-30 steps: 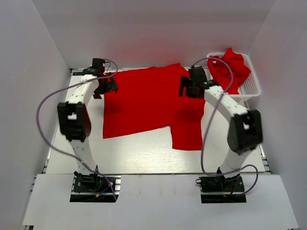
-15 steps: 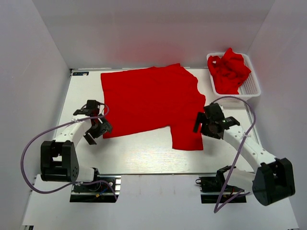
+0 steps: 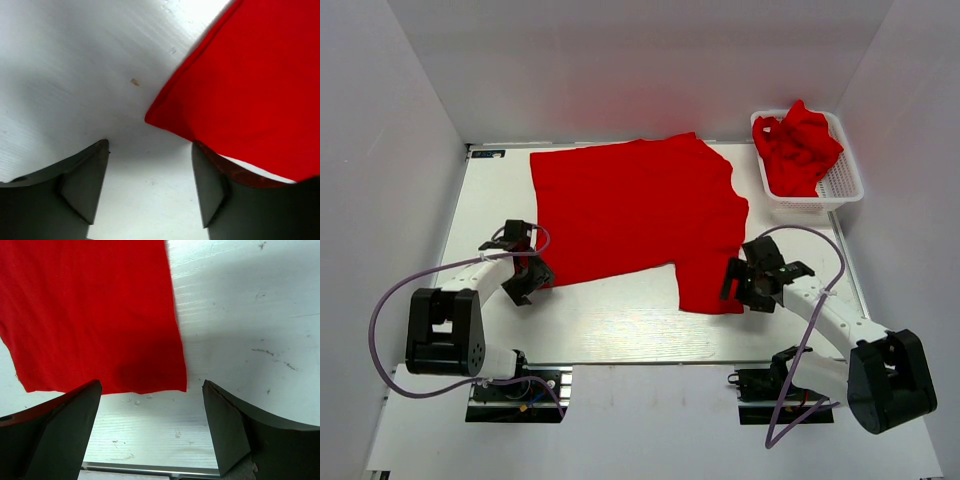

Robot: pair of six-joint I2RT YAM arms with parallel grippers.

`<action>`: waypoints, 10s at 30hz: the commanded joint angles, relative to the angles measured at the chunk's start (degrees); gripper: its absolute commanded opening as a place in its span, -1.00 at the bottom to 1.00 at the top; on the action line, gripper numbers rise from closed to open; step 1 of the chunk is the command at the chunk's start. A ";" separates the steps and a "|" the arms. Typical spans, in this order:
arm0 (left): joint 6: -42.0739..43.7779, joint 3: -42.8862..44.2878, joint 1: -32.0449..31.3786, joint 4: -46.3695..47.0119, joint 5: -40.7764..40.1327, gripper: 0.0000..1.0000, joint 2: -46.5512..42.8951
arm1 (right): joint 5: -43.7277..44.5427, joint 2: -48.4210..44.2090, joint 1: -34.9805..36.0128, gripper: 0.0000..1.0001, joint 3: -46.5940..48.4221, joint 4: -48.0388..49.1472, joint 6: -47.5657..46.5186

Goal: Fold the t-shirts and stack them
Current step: Flatten out the tshirt, then grap the side of the flattened tshirt closest away from the robot with both arms, then fold the flattened tshirt in 1/3 of the way, then grap the side of the flattened tshirt furthest away from the robot with both arms

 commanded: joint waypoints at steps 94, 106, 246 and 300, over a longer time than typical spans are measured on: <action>2.29 25.09 0.08 -2.56 8.97 -1.00 12.34 | 9.15 9.43 -0.18 -1.00 29.65 -0.60 7.96; -0.61 35.02 3.42 -3.97 5.10 -1.00 18.05 | 8.98 23.85 -5.63 -1.00 42.94 -0.78 7.97; 14.15 62.72 5.53 -12.15 -1.32 0.28 51.19 | -4.46 63.67 -9.24 0.23 72.13 -0.34 -15.33; 18.90 59.64 4.48 -6.17 2.29 -1.00 45.04 | -6.04 64.91 -9.41 -0.34 67.21 -0.78 -15.59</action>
